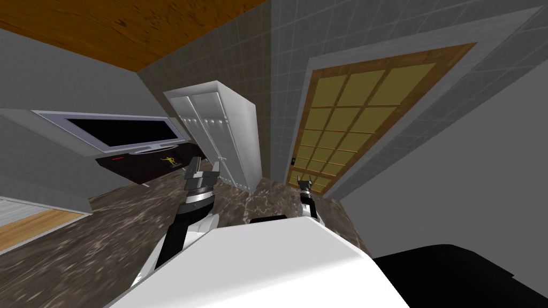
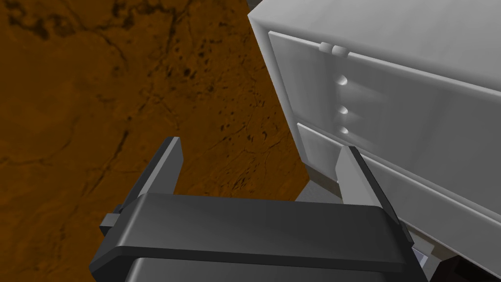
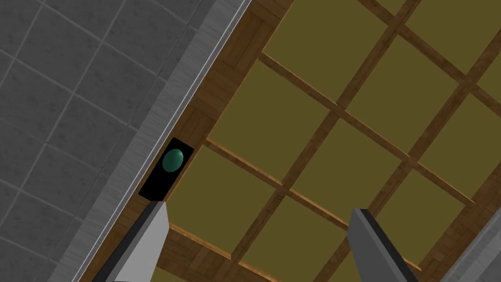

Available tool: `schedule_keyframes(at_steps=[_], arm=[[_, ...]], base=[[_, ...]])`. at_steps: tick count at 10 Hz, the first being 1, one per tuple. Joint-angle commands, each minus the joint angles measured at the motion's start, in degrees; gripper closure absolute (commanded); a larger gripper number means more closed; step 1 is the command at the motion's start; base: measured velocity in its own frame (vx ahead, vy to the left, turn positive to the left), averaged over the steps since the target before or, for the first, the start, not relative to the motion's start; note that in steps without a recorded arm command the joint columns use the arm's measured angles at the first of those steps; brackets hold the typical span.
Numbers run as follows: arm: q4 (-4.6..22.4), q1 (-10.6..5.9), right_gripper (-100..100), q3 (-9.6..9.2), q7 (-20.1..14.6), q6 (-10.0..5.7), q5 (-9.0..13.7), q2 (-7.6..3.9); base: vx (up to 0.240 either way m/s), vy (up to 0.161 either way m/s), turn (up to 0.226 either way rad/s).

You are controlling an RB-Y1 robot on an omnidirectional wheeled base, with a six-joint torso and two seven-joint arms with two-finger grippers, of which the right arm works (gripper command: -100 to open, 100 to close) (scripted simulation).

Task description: Pull the door open

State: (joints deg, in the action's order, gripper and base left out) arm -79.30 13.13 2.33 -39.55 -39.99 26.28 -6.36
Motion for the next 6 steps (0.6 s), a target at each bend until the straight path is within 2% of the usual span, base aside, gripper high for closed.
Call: schedule_keyframes(at_steps=[1,6], arm=[[2.3,-0.75,-100,-0.13,-2.0,-0.76,1.1,0.02],[9.6,-3.39,-100,-0.41,-7.7,-3.05,4.6,-0.19]], base=[[0.098,-0.041,0.071],[0.093,-0.034,0.079]])
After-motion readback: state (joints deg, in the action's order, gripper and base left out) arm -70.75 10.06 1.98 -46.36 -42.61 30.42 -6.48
